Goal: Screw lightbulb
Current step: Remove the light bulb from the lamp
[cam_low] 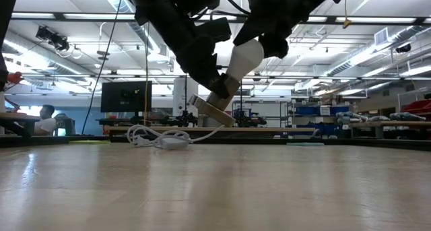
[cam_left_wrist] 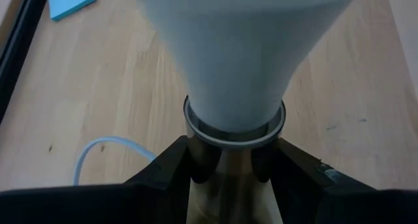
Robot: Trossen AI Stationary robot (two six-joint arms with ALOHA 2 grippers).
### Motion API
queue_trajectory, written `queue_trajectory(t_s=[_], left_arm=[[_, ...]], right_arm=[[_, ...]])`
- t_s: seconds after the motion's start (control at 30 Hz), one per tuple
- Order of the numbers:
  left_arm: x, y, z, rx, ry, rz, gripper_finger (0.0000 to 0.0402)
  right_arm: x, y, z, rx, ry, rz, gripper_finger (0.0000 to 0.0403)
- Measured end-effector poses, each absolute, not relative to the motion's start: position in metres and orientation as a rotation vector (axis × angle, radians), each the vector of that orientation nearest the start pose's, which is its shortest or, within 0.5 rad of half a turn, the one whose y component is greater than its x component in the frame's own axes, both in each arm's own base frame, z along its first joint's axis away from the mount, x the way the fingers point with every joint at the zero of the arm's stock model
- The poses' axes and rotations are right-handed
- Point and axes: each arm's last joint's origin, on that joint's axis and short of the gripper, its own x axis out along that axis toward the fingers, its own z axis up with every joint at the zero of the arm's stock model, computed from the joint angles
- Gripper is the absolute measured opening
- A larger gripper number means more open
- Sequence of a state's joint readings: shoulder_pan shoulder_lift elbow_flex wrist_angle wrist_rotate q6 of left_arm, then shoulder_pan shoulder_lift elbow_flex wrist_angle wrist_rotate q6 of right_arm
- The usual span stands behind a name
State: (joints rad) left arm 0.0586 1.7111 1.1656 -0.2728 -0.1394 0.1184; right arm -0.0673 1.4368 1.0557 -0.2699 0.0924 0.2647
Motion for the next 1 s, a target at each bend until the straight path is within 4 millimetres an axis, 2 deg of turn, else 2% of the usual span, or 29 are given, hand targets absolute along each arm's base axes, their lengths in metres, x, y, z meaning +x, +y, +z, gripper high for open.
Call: queue_trajectory(t_s=[0.23,0.47,0.63,0.83,1.0], left_arm=[[0.362,0.025,0.218,0.149,0.831,0.137,0.0162],[0.362,0.025,0.218,0.149,0.834,0.138,0.0162],[0.362,0.026,0.218,0.147,0.835,0.143,0.0162],[0.362,0.026,0.217,0.147,0.834,0.152,0.0162],[0.362,0.026,0.217,0.153,0.836,0.149,0.0162]], right_arm=[[0.310,-0.022,0.271,0.334,0.635,-0.213,0.0356],[0.307,-0.024,0.267,0.489,0.664,-0.268,0.0330],[0.306,-0.028,0.266,0.533,0.678,-0.275,0.0312],[0.306,-0.033,0.267,0.472,0.682,-0.254,0.0296],[0.306,-0.033,0.267,0.267,0.702,-0.169,0.0293]])
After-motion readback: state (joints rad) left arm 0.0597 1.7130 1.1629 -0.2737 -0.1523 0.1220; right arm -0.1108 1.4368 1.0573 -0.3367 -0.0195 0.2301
